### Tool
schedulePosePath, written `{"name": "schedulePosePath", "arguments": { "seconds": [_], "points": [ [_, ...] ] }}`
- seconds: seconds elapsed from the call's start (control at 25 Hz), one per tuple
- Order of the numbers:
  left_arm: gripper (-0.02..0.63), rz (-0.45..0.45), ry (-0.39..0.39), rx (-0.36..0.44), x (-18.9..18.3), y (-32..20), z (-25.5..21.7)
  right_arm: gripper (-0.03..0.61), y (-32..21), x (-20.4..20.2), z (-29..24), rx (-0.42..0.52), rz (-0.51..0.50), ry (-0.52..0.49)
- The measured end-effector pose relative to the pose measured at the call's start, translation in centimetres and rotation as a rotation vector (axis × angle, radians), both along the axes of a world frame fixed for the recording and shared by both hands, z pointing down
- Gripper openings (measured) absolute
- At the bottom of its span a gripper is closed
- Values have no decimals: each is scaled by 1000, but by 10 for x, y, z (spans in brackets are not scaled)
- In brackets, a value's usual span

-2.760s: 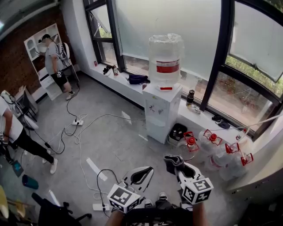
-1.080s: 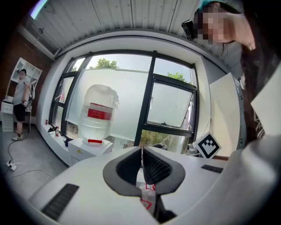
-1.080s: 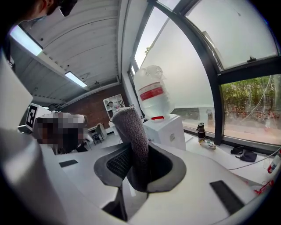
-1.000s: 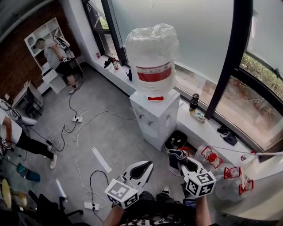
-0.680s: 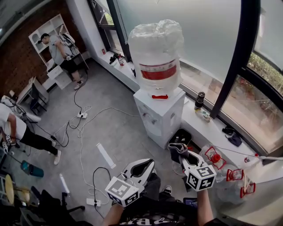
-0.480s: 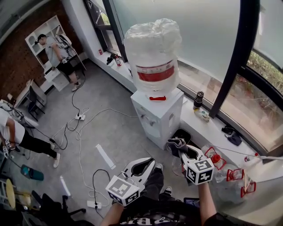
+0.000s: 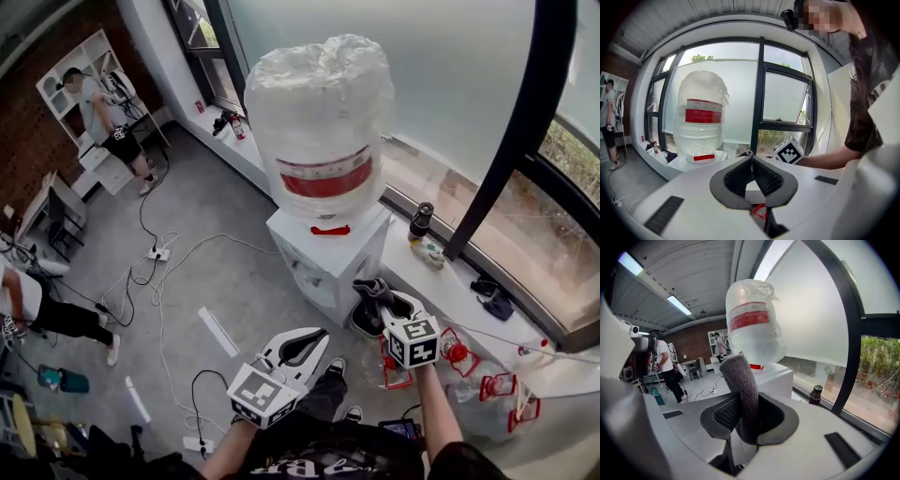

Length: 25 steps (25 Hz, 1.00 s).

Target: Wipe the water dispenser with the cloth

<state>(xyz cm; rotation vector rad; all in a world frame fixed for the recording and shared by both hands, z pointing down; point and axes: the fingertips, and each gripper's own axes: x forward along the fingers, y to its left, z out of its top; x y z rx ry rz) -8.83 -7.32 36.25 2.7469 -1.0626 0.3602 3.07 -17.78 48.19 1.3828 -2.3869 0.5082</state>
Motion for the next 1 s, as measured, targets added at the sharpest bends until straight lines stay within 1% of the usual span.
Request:
{"name": "schedulePosePath", "arguments": {
  "seconds": [0.12,0.2,0.4,0.48,0.72,0.84,1.0],
  "points": [
    [20,7,-8,-17,-3,-29,8,103,-30,-7,26,-20,-14,52],
    [20,10,-17,-35,-6,-46,16,103,-42,-15,47,-49,-42,78],
    [20,13,-27,-97,-6,-72,38,103,-45,-43,100,-168,-138,93],
    [20,16,-24,-107,-3,-82,42,103,-49,-47,117,-200,-148,107],
    [20,41,-31,-112,2,-111,45,103,-87,-36,144,-256,-68,80],
    [20,51,-21,-125,6,-121,46,103,-113,-14,150,-260,-3,87],
    [20,77,-19,-138,10,-133,48,103,-153,22,152,-243,95,89]
  ]
}}
